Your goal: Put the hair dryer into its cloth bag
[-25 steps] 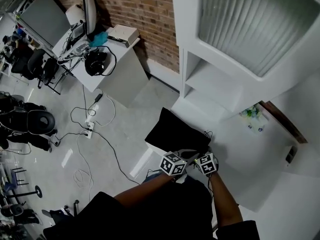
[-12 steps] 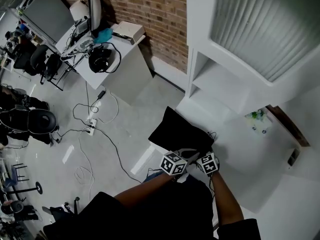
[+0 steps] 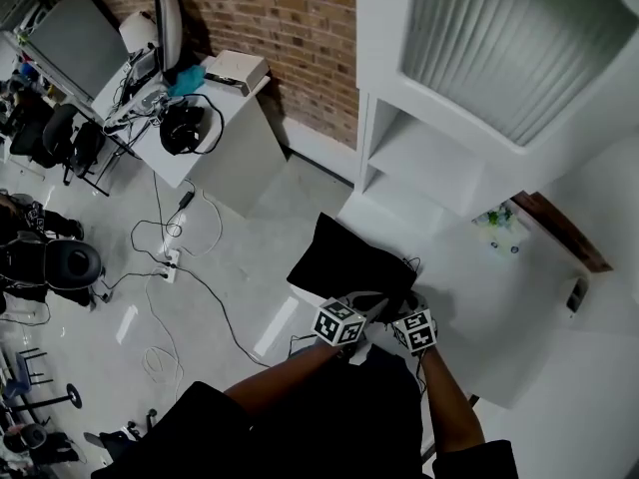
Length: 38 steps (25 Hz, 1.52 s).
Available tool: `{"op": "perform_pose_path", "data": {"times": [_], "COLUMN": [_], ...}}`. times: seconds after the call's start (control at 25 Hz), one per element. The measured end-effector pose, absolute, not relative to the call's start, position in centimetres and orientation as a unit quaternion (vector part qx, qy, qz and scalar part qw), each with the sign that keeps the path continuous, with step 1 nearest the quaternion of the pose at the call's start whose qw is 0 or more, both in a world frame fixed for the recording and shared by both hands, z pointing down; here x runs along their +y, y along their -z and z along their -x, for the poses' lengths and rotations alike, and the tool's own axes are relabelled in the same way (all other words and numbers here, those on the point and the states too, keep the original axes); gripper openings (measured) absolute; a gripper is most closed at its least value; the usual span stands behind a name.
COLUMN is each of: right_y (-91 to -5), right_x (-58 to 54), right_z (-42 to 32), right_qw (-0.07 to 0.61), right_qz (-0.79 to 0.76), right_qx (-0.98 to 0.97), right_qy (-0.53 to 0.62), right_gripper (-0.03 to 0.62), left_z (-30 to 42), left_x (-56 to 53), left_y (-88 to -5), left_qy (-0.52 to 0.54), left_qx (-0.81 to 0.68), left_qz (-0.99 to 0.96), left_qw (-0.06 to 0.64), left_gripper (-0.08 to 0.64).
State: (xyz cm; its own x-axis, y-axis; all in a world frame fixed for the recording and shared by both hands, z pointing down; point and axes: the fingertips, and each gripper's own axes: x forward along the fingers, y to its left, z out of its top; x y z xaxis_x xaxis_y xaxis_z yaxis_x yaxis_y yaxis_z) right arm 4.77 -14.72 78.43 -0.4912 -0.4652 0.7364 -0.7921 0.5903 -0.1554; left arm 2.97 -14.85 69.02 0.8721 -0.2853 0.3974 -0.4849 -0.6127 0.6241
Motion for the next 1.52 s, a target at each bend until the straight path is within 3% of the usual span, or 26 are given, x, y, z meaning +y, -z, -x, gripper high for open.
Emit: {"op": "perform_pose_path", "data": {"times": [0.4, 0.64, 0.8, 0.88, 1.0, 1.2, 1.52], "right_y": [-73.8, -72.3, -69.4, -67.3, -64.1, -58.5, -51.1], "right_x": [-10.3, -5.2, -2.9, -1.7, 0.6, 6.4, 16.6], "right_z": [-6.9, -6.0, -6.2, -6.6, -7.1, -7.6, -8.0], "right_qw": [0.275, 0.263, 0.217, 0.189, 0.153, 0.085, -0.006], "right_qz": [-0.474, -0.486, -0.519, -0.546, -0.585, -0.623, -0.65], "right_qx": [-0.792, -0.791, -0.783, -0.774, -0.759, -0.745, -0.741], "right_qy": [-0.269, -0.262, -0.265, -0.257, -0.24, -0.223, -0.167], "right_gripper": [0.236, 0.236, 0.235, 0.224, 0.175, 0.021, 0.018], "left_z": [-4.1, -4.2, -3.5, -3.0, -1.7, -1.3, -3.2], "left_x": [-12.9, -10.8, -8.8, -7.3, -4.6, 2.6, 15.0], "left_y": [-69.2, -69.3, -67.6, -66.4, -63.8, -59.0, -51.3], "left_qy": [-0.135, -0.144, -0.13, -0.118, -0.099, -0.106, -0.048], "left_qx": [-0.177, -0.144, -0.164, -0.18, -0.216, -0.255, -0.264], "left_qz": [-0.908, -0.921, -0.925, -0.928, -0.931, -0.943, -0.955], "left_qw": [0.355, 0.333, 0.318, 0.304, 0.278, 0.187, 0.124], "left_gripper": [0.041, 0.17, 0.179, 0.169, 0.029, 0.017, 0.017]}}
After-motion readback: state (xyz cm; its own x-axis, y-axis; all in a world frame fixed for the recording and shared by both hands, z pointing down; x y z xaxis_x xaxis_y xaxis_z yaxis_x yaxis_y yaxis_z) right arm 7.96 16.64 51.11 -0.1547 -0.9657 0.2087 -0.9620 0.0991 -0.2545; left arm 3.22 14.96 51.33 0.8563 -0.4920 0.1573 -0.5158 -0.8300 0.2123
